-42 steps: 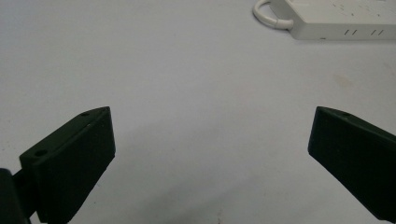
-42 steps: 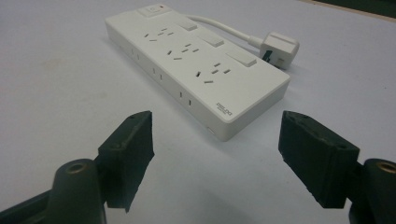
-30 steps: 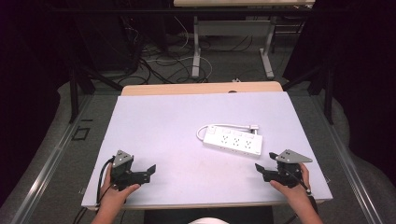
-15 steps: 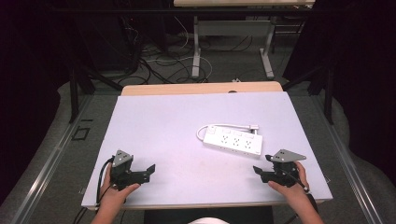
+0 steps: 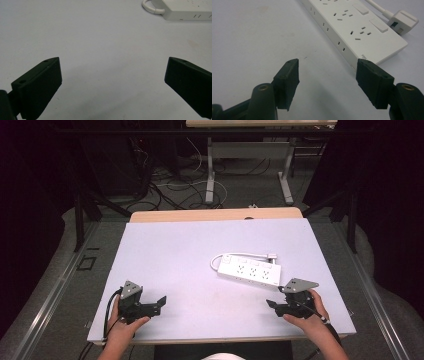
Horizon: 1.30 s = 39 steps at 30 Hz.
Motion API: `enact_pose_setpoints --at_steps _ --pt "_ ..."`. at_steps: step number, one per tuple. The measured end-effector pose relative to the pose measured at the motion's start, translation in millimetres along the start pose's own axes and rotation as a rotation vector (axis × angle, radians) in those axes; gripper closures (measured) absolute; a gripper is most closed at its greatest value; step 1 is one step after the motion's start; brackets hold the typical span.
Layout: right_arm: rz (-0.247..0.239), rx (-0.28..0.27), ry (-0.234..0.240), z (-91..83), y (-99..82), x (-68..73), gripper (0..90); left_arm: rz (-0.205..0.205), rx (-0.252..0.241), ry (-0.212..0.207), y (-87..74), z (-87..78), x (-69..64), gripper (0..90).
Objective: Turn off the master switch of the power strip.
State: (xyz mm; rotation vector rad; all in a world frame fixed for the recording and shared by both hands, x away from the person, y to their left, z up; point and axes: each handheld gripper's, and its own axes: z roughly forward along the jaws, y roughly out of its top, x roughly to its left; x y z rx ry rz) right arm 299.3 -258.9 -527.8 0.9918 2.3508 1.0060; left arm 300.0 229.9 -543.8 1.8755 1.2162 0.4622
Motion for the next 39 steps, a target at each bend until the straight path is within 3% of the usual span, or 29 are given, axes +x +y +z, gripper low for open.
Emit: enact_pose_setpoints --at_steps 5,15,24,31,39 --pt "-0.024 0.030 0.008 1.0 4.8 0.3 35.3 0.000 -0.003 0.001 0.0 0.3 0.0 1.0" --pt "-0.016 0.074 0.058 8.3 22.7 2.3 35.6 -0.001 -0.001 0.006 -0.3 1.2 -0.2 1.4" --pt "0.031 0.127 0.080 19.0 43.6 9.0 37.3 -0.002 0.000 0.007 -0.6 1.1 -0.2 1.6" --pt "0.005 0.138 0.093 26.3 56.8 8.1 39.1 0.000 0.001 0.007 -0.6 1.1 -0.3 1.7" --pt "0.018 0.164 0.127 32.9 74.2 5.6 44.8 -0.001 0.000 0.009 -0.6 1.1 -0.2 1.9"
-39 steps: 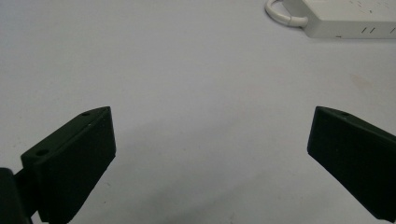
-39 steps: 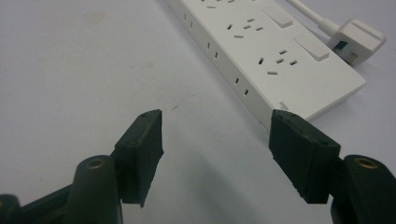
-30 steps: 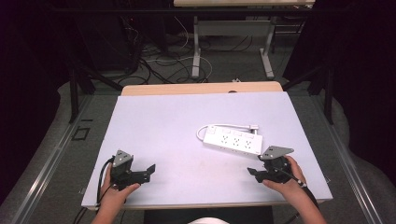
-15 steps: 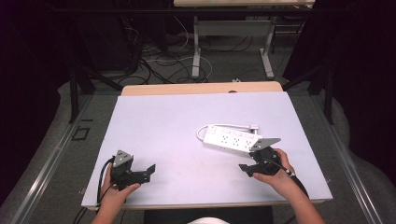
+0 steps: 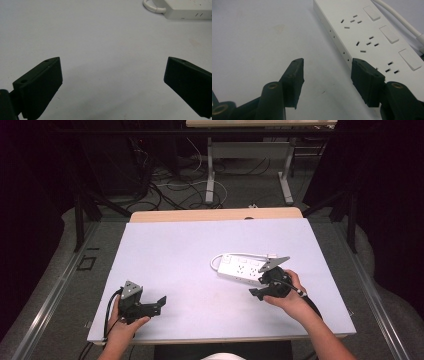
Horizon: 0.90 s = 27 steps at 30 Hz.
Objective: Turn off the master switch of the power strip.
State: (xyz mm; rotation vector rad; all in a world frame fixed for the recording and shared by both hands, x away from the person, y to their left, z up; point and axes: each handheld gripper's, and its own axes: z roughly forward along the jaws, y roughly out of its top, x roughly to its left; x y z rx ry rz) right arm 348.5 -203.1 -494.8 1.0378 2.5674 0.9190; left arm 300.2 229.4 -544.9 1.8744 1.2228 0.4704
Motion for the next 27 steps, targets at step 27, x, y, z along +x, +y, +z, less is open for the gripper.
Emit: enact_pose_setpoints --at_steps 27 --pt "0.016 0.051 0.017 14.1 50.6 -9.2 57.0 0.006 0.004 0.000 -0.3 0.9 -0.1 2.3"
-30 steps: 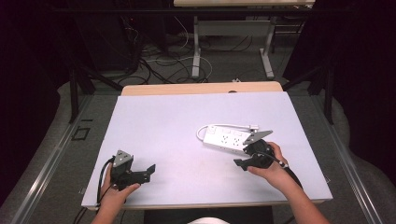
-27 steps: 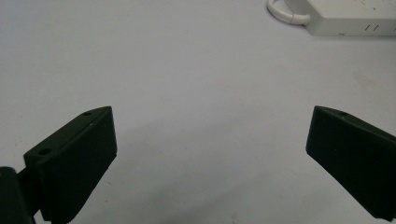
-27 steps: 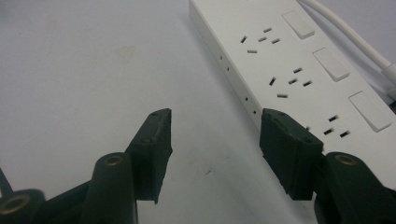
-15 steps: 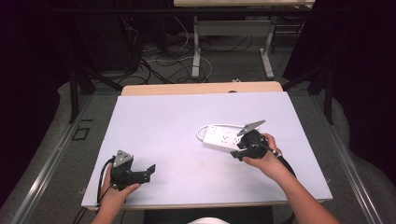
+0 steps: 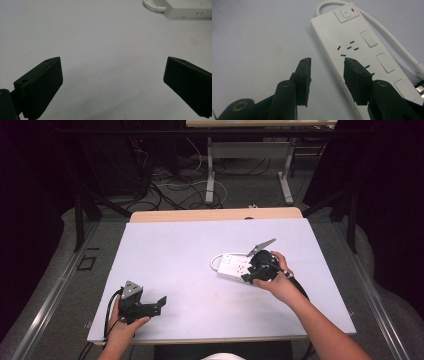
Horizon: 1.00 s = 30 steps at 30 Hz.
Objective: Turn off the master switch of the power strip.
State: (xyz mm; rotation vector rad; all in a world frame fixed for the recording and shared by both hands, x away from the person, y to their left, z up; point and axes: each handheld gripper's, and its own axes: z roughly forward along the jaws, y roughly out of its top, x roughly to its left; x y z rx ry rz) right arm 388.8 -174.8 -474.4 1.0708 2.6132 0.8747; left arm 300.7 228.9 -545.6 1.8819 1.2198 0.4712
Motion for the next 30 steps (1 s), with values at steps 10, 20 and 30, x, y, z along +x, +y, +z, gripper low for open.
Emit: enact_pose_setpoints --at_steps 10,20,30 --pt "0.008 0.029 0.014 9.3 20.0 -0.2 64.7 0.001 0.002 0.000 0.1 0.1 0.0 2.5" --pt "0.011 0.014 0.020 17.2 27.7 -4.2 71.2 0.000 0.001 0.001 -0.1 0.4 0.4 2.7" --pt "0.024 -0.011 0.027 25.5 36.9 -12.4 73.7 0.001 0.001 0.001 0.0 0.2 0.4 2.9"
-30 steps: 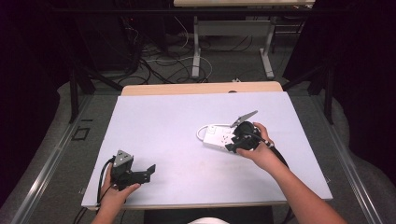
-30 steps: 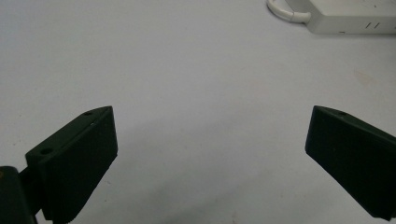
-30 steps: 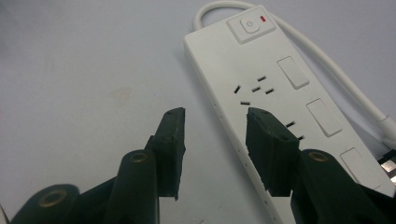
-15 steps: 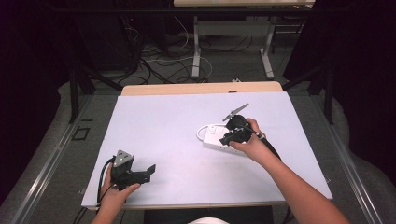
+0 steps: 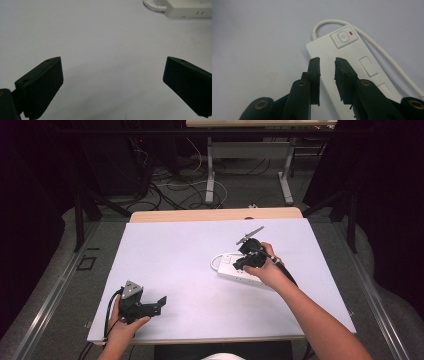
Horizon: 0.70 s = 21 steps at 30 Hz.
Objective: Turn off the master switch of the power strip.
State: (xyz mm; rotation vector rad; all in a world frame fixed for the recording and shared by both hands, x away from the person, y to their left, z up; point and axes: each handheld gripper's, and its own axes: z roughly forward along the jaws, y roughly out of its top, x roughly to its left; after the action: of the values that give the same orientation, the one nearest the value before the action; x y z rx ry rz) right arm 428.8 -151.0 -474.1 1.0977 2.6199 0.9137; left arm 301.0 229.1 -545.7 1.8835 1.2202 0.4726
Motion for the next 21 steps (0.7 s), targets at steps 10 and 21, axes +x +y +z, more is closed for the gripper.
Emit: enact_pose_setpoints --at_steps 10,21 --pt "0.017 -0.009 -0.014 9.0 9.2 -2.9 76.0 -0.002 -0.001 0.001 0.0 -0.3 0.0 3.0" --pt "0.032 -0.012 -0.051 21.9 14.3 -10.0 77.1 -0.001 0.000 0.001 -0.2 -0.6 0.4 3.2"
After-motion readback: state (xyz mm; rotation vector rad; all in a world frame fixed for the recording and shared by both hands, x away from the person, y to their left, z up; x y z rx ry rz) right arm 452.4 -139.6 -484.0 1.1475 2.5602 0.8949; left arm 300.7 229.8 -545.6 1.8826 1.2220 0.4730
